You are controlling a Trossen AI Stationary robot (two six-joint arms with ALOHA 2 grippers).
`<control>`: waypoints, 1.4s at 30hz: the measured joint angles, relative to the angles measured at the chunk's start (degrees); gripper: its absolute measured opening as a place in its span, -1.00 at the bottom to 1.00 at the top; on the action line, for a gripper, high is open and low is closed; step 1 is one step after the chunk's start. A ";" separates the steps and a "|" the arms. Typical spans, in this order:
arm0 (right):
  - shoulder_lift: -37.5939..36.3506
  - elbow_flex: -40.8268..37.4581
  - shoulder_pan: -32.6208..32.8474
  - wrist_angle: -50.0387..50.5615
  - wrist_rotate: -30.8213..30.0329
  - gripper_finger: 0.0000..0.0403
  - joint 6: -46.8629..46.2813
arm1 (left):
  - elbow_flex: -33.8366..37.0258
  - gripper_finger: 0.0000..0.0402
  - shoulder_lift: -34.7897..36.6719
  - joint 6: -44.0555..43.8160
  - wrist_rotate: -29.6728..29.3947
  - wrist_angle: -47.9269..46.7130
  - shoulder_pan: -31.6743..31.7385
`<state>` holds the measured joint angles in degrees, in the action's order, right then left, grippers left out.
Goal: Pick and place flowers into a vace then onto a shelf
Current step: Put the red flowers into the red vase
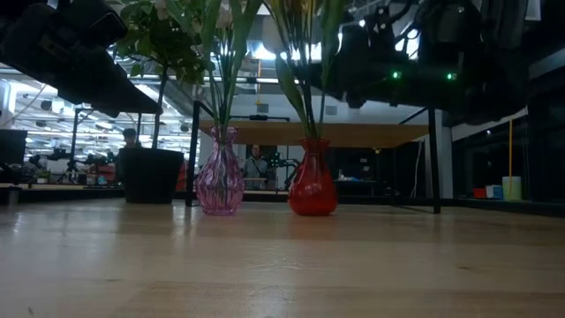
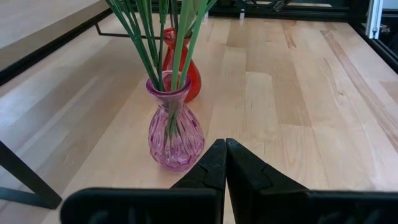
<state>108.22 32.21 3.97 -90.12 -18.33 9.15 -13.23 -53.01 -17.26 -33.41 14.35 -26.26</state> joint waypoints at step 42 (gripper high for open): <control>-1.88 0.20 -0.09 6.22 -0.55 -0.37 0.12 | 0.07 -0.97 0.00 0.01 0.00 -0.02 0.00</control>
<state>106.34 32.40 3.88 -83.91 -18.87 9.28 -13.17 -53.01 -17.26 -33.41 14.33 -26.26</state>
